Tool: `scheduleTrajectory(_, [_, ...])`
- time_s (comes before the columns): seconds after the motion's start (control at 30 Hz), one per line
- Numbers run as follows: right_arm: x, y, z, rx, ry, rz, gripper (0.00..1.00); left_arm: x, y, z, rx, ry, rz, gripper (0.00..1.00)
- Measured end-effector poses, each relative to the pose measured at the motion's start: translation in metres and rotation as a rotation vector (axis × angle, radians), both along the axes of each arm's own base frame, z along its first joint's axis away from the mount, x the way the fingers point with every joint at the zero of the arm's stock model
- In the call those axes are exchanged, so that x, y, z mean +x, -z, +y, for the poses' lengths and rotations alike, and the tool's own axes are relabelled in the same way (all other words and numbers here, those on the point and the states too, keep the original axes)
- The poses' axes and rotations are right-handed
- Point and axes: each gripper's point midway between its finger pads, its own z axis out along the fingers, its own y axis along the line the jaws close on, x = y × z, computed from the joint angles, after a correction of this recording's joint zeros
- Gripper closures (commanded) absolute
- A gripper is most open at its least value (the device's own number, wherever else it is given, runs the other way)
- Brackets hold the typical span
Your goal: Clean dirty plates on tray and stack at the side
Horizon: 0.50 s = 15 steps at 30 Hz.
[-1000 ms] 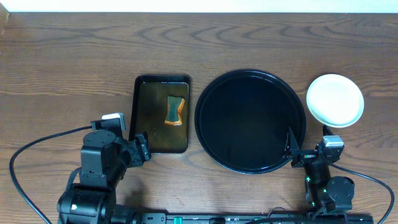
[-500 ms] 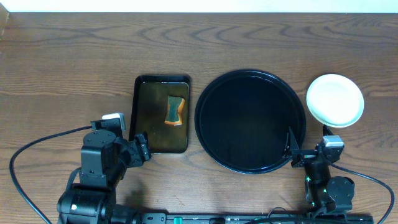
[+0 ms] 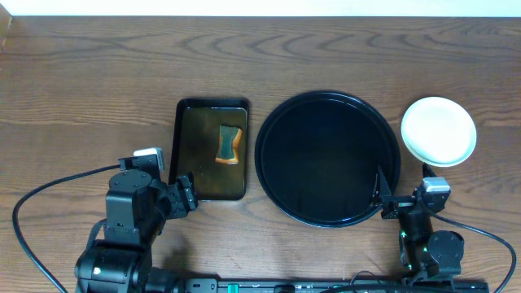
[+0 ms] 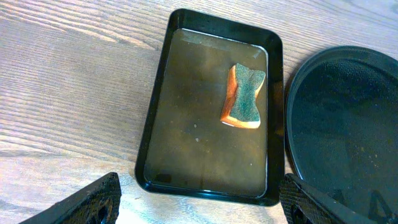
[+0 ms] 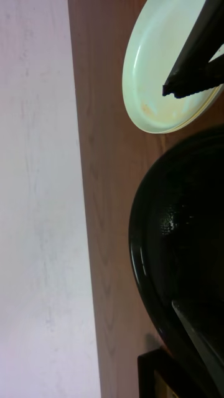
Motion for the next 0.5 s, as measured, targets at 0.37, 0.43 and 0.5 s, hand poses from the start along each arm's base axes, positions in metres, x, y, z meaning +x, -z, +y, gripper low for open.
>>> scheduleTrajectory(0.37, [0.000,0.000,0.000,0.000,0.000,0.000,0.01,-0.004,0.009,0.021,0.021,-0.070,-0.124,0.18])
scheduleTrajectory(0.43, [0.000,0.000,0.000,0.000,0.000,0.000,0.01,-0.004,0.017,0.025,0.024,-0.088,-0.161,0.18])
scheduleTrajectory(0.5, [0.000,0.000,0.000,0.000,0.000,0.001,0.01,-0.002,0.027,0.029,0.027,-0.102,-0.215,0.18])
